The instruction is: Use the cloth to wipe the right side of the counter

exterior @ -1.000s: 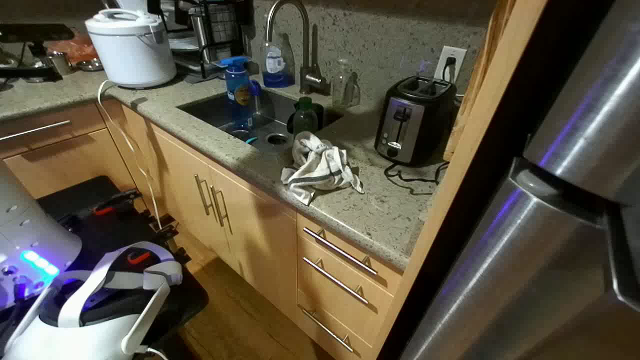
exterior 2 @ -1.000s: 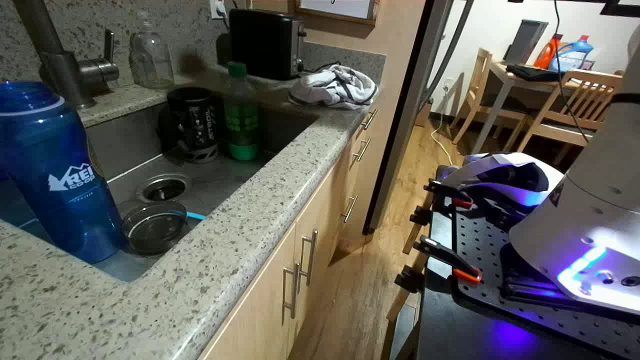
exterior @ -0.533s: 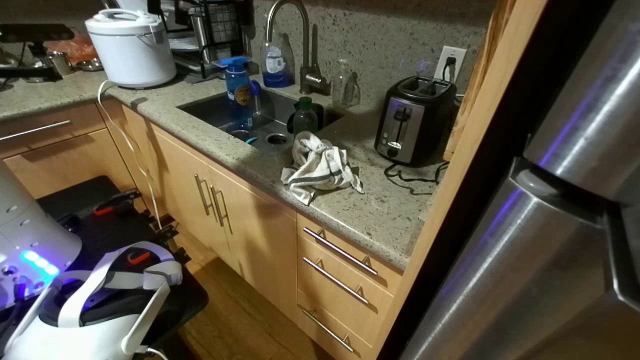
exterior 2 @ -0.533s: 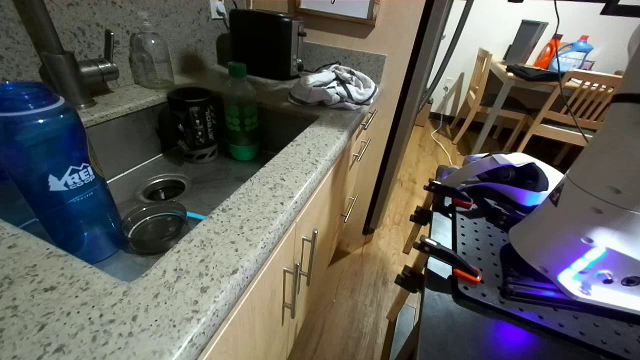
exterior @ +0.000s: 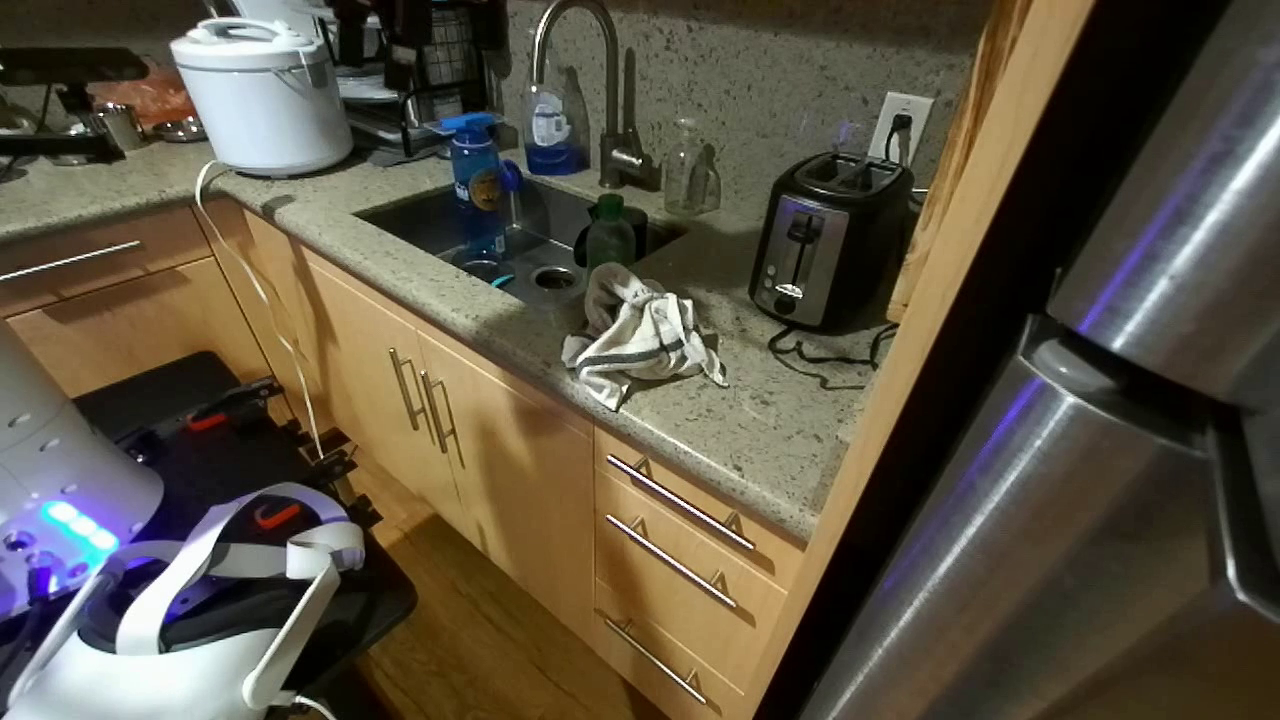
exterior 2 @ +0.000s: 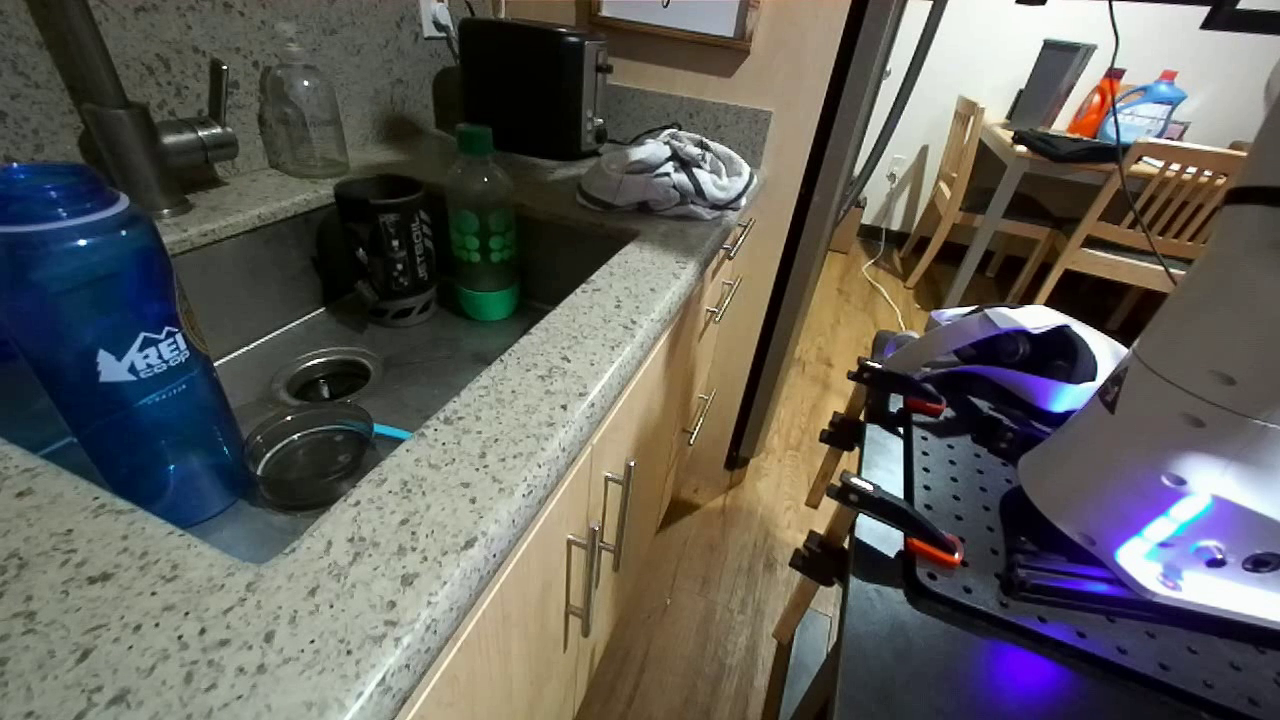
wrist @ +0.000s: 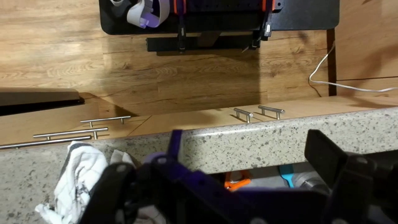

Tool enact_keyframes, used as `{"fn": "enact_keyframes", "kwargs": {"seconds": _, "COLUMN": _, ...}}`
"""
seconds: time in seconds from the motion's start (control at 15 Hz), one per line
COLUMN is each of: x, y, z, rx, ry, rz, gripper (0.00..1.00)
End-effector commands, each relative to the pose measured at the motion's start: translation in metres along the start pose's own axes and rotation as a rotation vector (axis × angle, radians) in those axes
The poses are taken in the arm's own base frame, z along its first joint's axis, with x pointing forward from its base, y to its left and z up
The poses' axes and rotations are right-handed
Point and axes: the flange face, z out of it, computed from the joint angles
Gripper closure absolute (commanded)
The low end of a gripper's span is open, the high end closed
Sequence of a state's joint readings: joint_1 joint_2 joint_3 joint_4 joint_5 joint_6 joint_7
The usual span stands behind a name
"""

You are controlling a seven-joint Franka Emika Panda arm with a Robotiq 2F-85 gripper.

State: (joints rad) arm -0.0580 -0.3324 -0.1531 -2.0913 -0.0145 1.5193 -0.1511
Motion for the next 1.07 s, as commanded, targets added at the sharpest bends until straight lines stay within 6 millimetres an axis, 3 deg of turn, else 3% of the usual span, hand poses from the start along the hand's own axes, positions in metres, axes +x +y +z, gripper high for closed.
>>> {"fn": "enact_keyframes", "kwargs": {"seconds": 0.0, "x": 0.023, "y": 0.029, "z": 0.026, "rx": 0.012, "ry": -0.037, "rz": 0.093, "gripper": 0.00}}
{"fn": "enact_keyframes", "kwargs": {"seconds": 0.47, "x": 0.057, "y": 0.068, "z": 0.074, "rx": 0.057, "ry": -0.106, "rz": 0.274, "gripper": 0.00}}
{"fn": "enact_keyframes", "kwargs": {"seconds": 1.0, "x": 0.096, "y": 0.103, "z": 0.114, "rx": 0.000, "ry": -0.004, "rz": 0.672, "gripper": 0.00}}
